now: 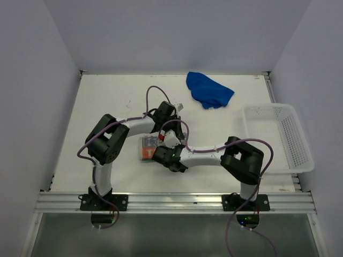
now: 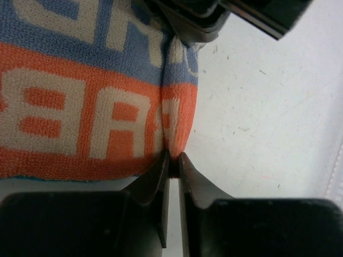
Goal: Roll the towels
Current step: Roll the towel
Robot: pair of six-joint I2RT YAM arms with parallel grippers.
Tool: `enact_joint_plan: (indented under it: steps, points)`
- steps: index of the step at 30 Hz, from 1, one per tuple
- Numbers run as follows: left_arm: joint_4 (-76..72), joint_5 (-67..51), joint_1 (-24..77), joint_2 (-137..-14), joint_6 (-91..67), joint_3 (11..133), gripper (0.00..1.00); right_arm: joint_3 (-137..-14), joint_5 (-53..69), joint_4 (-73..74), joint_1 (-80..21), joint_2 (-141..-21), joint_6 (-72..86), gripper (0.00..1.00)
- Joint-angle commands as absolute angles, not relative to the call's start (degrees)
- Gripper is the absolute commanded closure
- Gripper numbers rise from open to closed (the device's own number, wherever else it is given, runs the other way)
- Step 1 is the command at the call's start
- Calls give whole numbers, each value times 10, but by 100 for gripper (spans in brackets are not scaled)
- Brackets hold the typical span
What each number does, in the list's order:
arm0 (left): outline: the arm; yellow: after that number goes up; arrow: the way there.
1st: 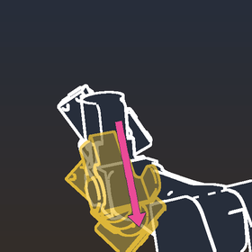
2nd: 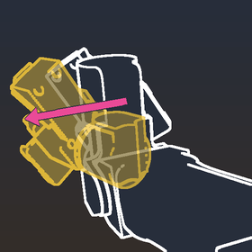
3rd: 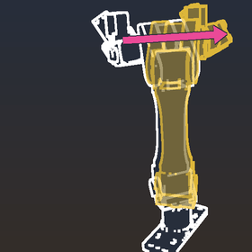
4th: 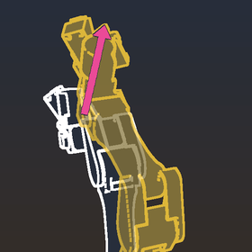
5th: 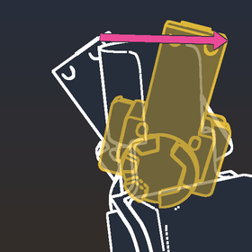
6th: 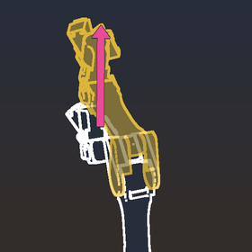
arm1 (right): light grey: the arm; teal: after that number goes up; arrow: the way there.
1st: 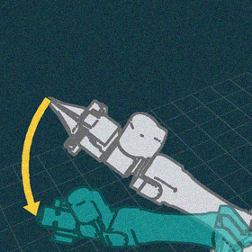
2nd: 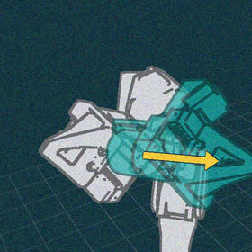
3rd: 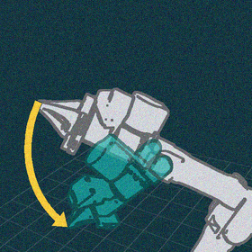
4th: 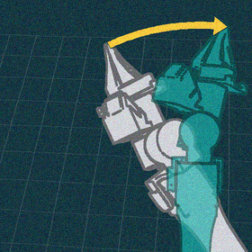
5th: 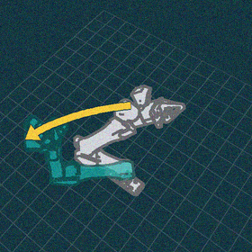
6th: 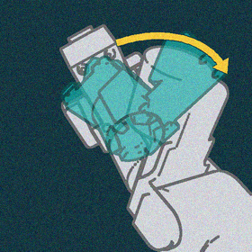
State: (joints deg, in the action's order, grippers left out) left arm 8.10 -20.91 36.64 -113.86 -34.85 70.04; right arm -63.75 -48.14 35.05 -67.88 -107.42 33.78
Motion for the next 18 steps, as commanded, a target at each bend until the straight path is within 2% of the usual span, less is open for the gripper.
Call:
enact_joint_plan:
  steps: [1,4,8,13,18]
  points:
    - [20,-130,357,-1120,-323,683,100,-623,-426,367,-686,-1020,348,80]
    - [10,-131,357,-1119,-328,668,100,-616,-415,362,-683,-981,367,68]
    - [-11,-135,357,-1119,-333,654,100,-599,-403,345,-679,-924,383,58]
    - [-20,-135,357,-1112,-337,643,100,-535,-371,302,-660,-812,418,57]
    - [-37,-127,357,-1093,-347,627,100,-418,-242,172,-576,-697,463,64]
